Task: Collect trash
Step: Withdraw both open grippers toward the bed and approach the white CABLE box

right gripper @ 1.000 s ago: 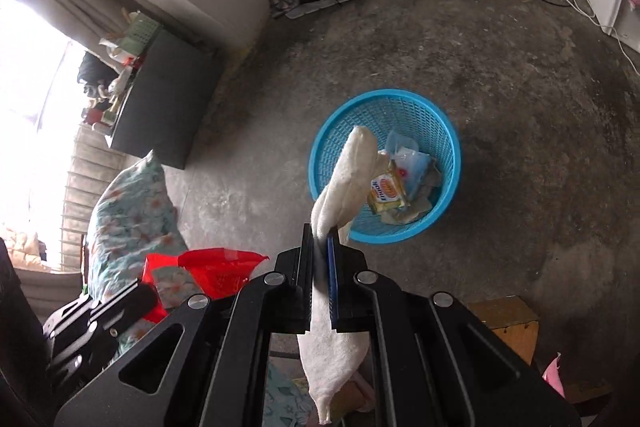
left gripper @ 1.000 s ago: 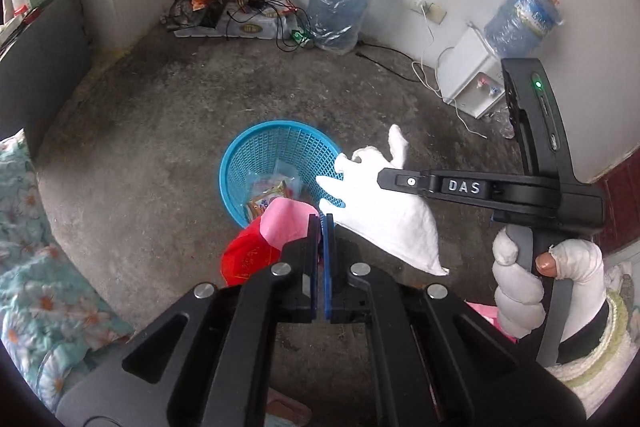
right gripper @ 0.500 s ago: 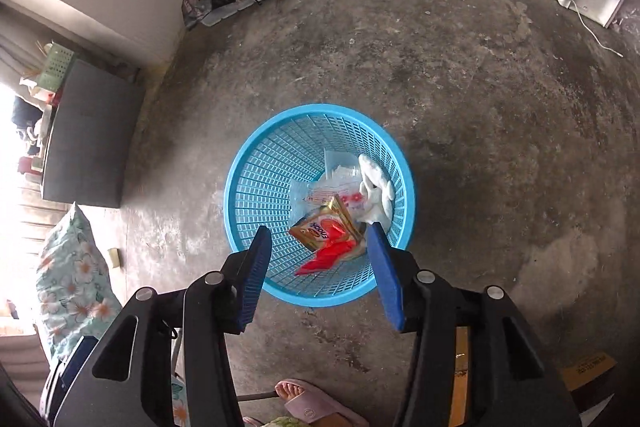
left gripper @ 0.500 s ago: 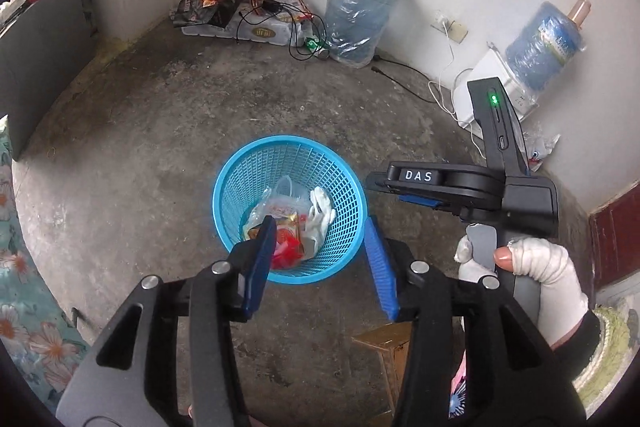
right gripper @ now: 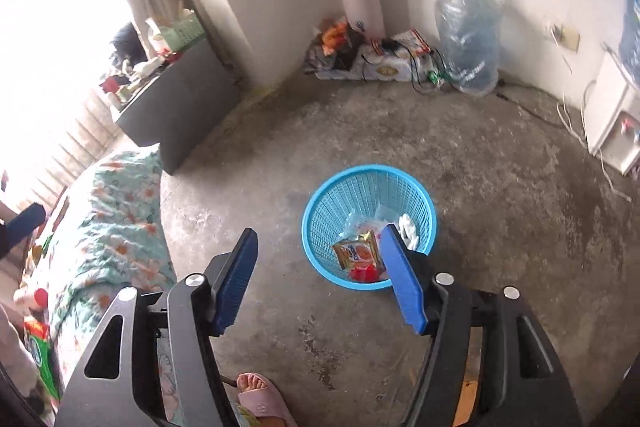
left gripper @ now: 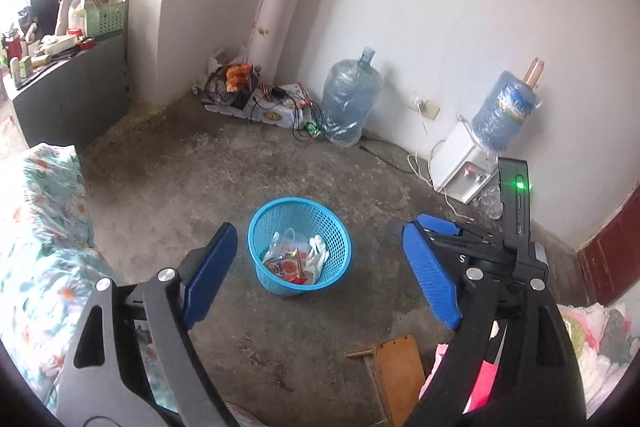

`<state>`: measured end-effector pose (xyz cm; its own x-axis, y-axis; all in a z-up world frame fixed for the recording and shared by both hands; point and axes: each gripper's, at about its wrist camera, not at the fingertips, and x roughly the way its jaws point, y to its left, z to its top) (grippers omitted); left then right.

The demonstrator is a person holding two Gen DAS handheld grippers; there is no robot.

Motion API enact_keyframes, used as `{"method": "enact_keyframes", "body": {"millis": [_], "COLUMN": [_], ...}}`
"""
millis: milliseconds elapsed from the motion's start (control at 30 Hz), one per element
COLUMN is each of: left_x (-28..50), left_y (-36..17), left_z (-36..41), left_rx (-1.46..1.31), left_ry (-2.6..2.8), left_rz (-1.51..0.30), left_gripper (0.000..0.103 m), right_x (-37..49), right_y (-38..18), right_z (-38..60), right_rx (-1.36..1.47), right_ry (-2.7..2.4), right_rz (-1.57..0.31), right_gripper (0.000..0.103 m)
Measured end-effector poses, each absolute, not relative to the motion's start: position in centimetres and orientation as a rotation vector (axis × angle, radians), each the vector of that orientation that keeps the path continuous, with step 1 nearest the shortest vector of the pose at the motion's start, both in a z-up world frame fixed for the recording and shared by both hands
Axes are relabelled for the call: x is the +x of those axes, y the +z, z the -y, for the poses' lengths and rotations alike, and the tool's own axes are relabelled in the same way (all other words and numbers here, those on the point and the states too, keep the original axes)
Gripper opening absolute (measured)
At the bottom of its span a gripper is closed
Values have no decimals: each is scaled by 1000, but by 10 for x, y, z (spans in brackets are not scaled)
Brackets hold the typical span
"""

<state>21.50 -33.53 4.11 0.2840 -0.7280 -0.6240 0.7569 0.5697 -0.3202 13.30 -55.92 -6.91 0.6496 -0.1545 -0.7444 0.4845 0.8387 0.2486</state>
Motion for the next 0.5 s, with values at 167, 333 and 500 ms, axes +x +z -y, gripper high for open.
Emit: {"method": "enact_keyframes", "body": {"millis": [167, 333, 500], "left_x": [189, 152, 124], "left_y": [79, 96, 91], "left_z": [264, 194, 113], "left_rx": [-95, -119, -171], "left_ry": [-907, -802, -663], "left_rz": [-740, -684, -697], "left_gripper": [83, 83, 83], "right_x": [108, 93, 92], "right_y": [-9, 35, 53], "right_z": [510, 451, 388], "right_rx": [338, 280, 255], "right_ry": [-342, -234, -77], "right_rz": [-667, -587, -594], "right_gripper": [80, 83, 83]}}
